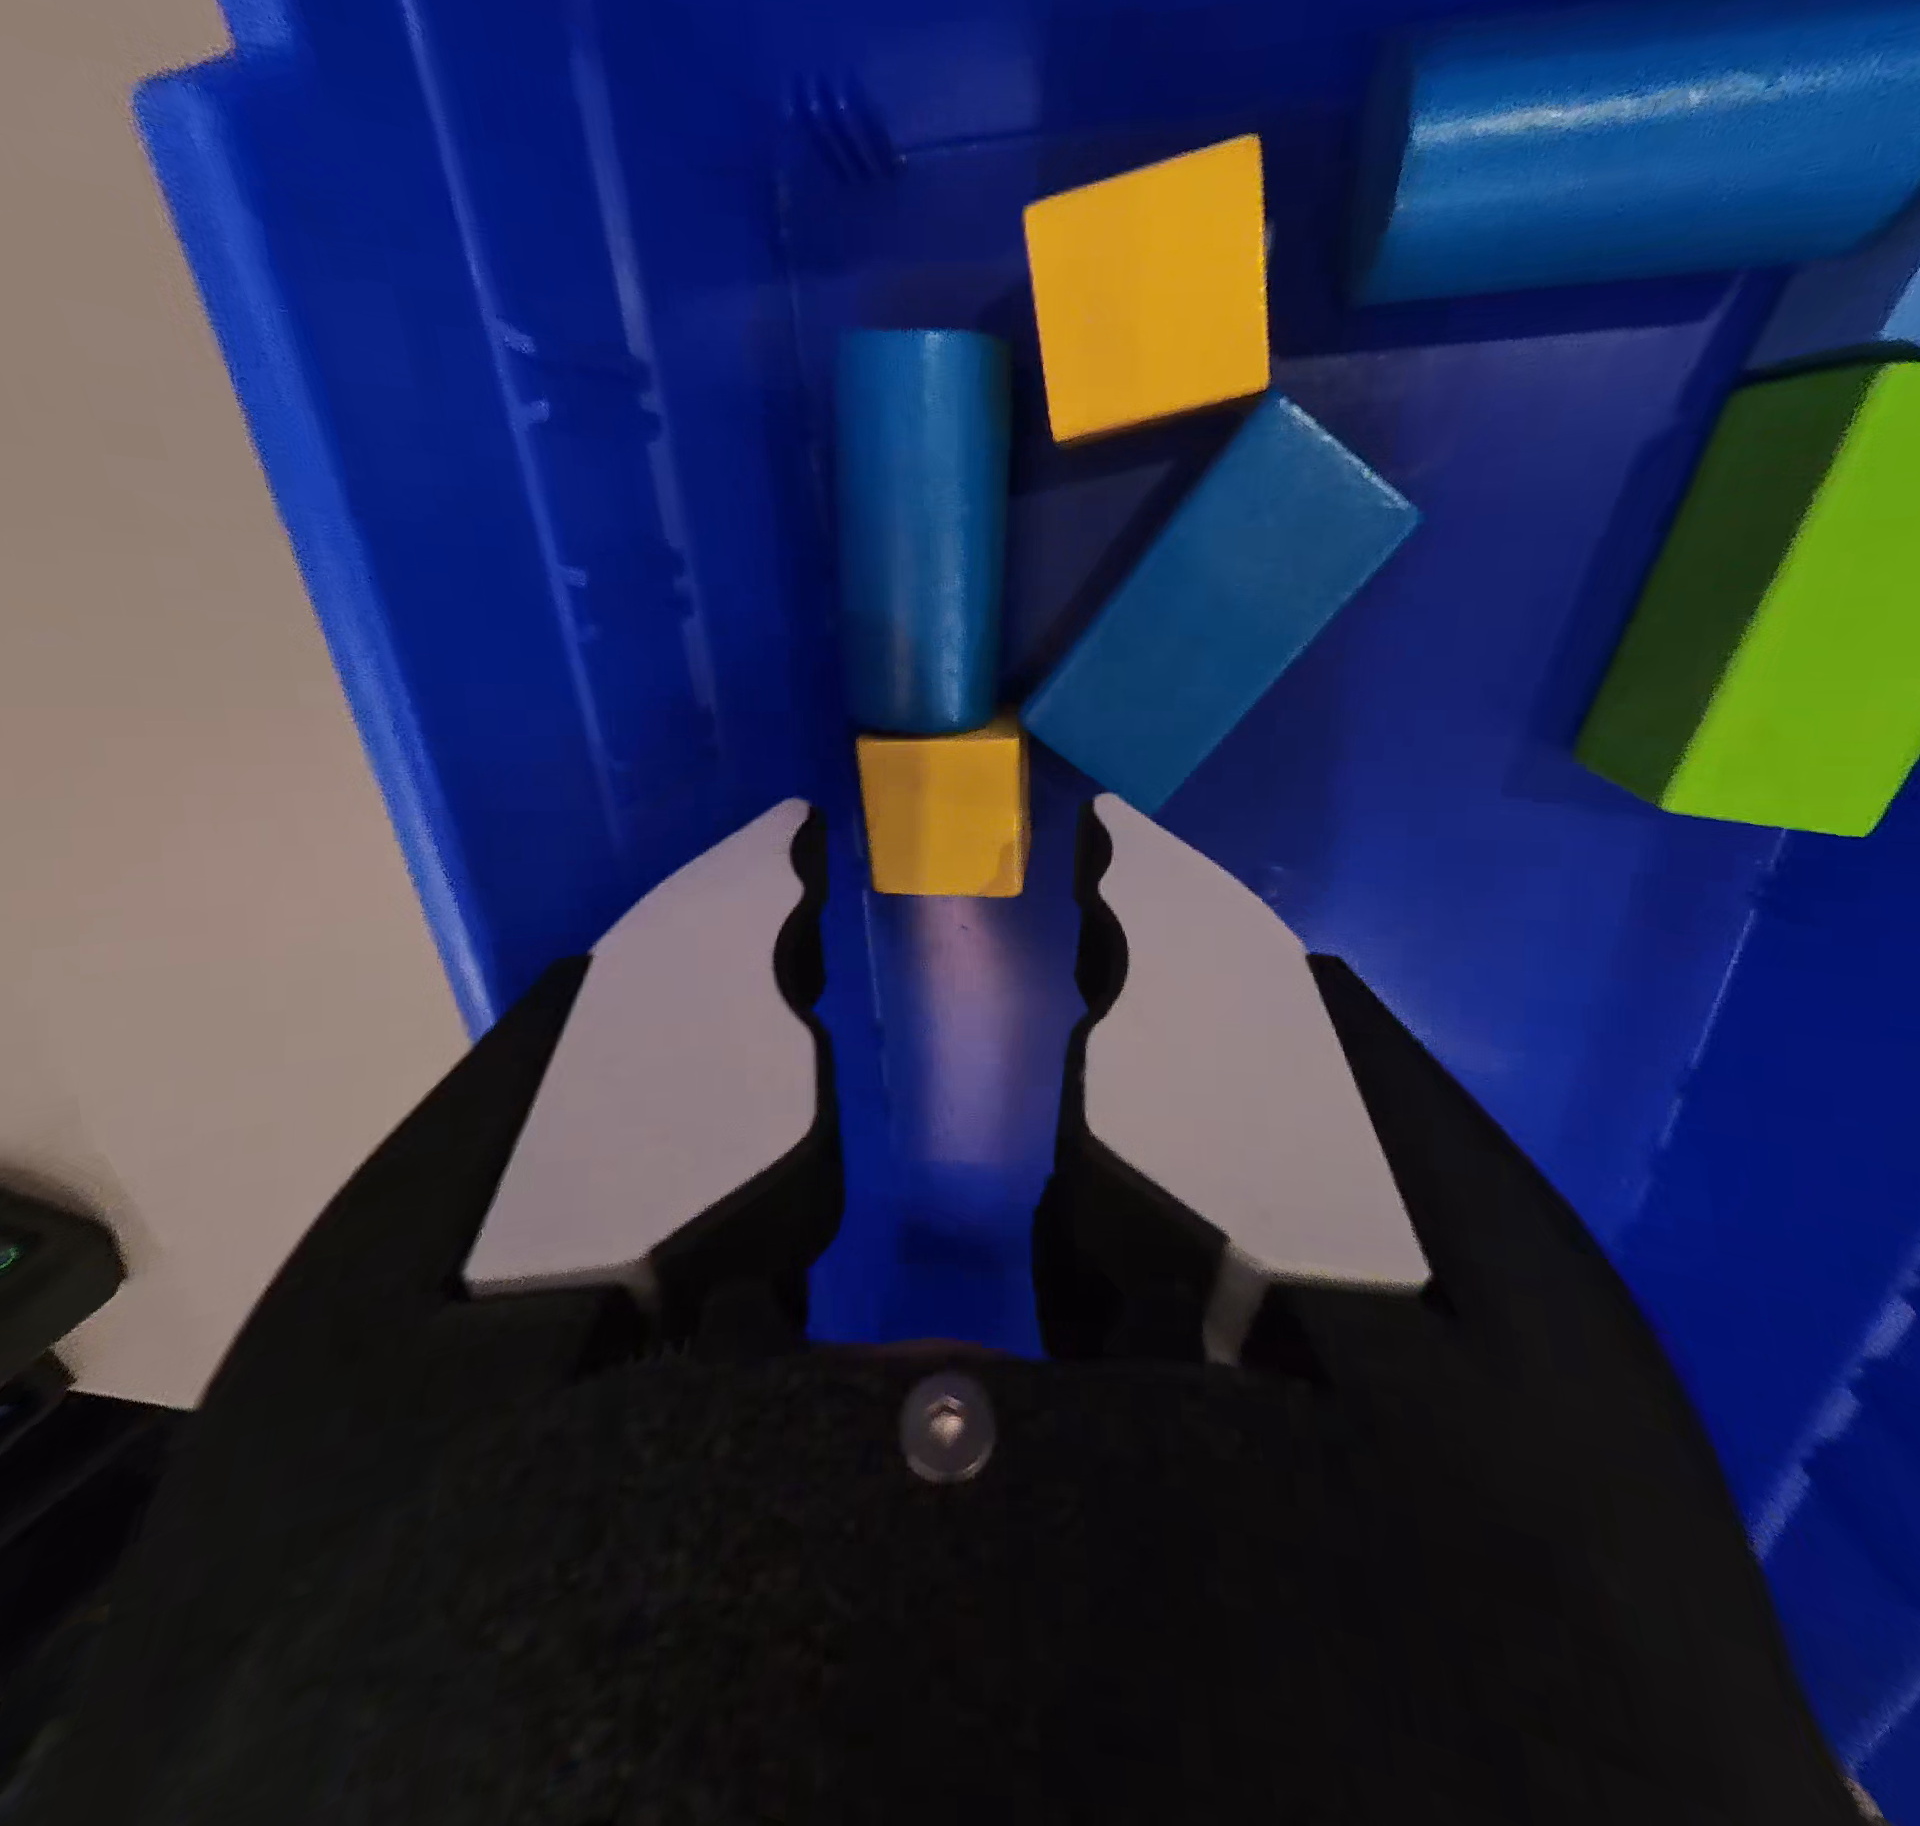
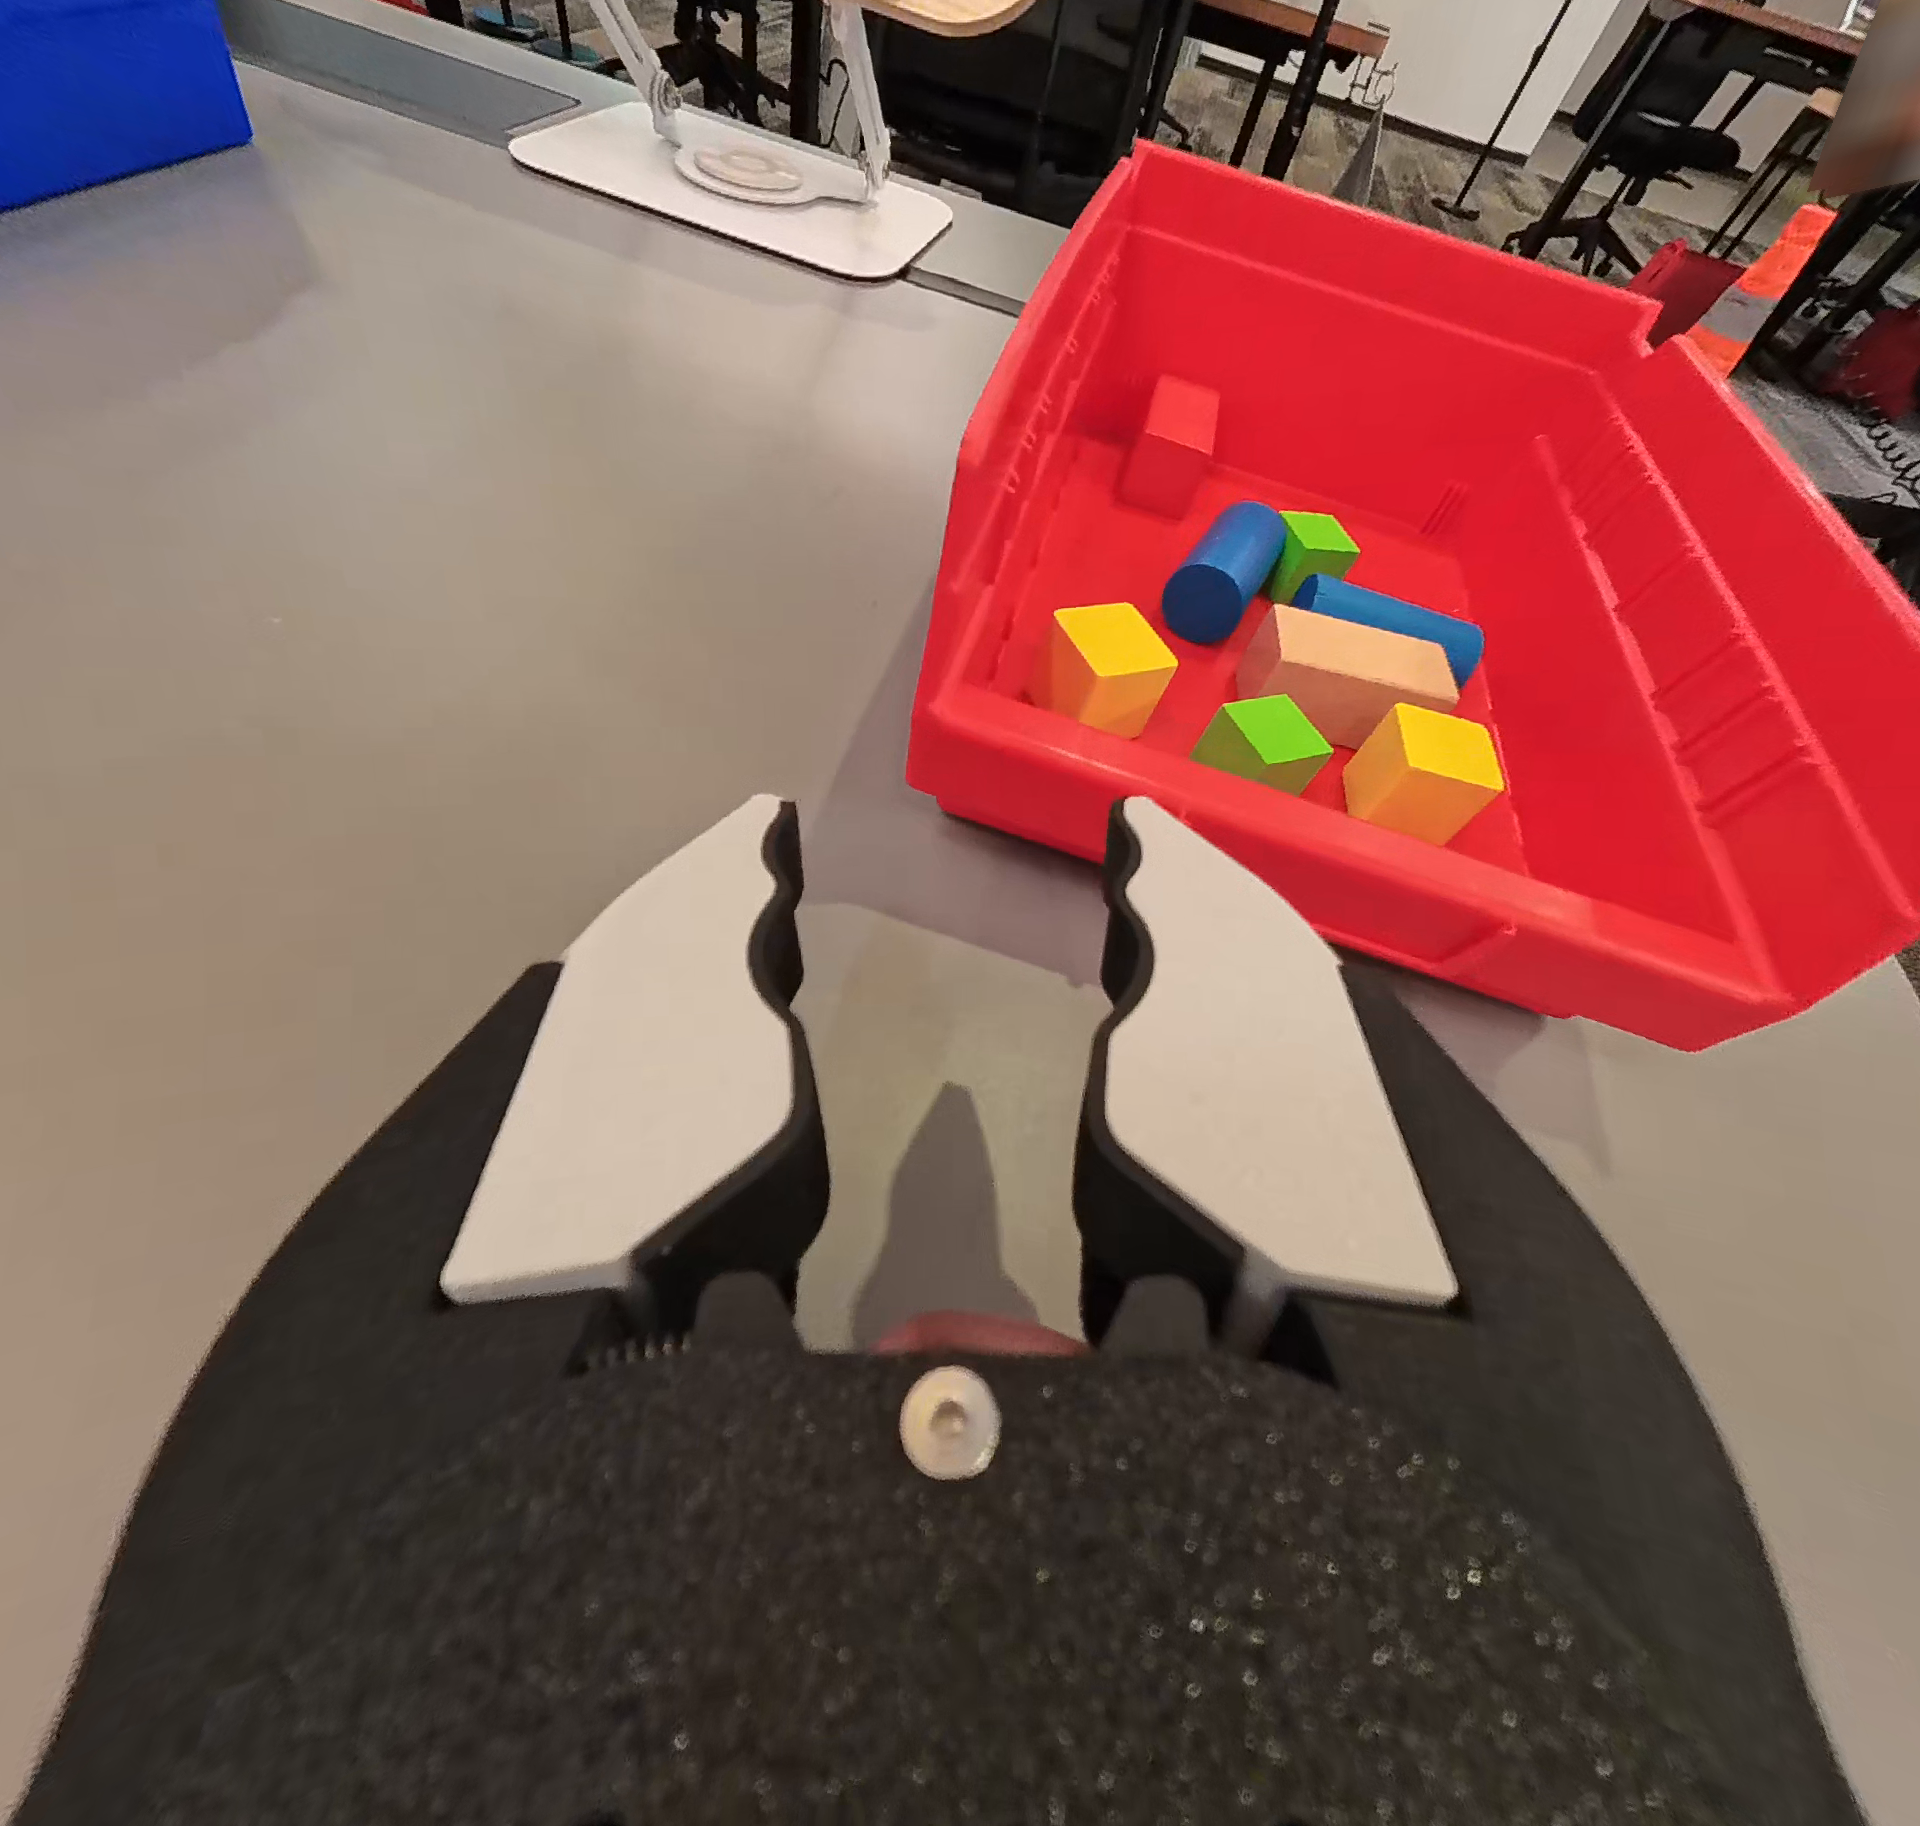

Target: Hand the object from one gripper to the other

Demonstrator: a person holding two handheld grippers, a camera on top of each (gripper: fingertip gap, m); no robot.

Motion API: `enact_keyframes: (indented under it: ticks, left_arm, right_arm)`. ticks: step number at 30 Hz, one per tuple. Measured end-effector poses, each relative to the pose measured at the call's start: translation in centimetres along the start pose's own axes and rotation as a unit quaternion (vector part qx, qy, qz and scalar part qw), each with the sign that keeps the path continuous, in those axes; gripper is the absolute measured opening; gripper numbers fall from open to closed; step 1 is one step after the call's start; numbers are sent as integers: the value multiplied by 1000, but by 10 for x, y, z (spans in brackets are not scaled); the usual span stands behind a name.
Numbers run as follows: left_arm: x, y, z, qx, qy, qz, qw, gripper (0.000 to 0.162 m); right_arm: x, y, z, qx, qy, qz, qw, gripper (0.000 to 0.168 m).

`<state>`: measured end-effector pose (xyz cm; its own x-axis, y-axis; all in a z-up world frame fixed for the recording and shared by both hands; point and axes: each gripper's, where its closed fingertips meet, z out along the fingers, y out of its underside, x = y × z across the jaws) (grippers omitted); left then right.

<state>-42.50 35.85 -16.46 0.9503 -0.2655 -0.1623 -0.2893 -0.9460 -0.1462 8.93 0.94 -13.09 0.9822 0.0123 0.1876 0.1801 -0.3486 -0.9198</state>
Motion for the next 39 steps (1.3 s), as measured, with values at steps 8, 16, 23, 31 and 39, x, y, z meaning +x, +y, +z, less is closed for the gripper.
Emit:
enact_keyframes:
  ticks: [8,16,23,31,39]
  left_arm:
    - [2,4,13,-17,-21,10,1000,40]
    - [3,8,20,-25,-56,35,997,36]
    - [32,10,1,25,54,74,995,35]
    - [134,30,-141,270,389,86,877,35]
    - [266,103,-234,177,720,82,666,34]
  right_arm:
    - [-4,0,1,-3,-4,-11,1000,56]
    - [-6,0,0,-4,-8,-17,1000,55]
    - [-7,-1,-2,1,-7,-18,1000,55]
    - [-18,-36,-3,63,-44,-11,997,55]
    - [-132,-137,18,191,-285,-148,928,60]
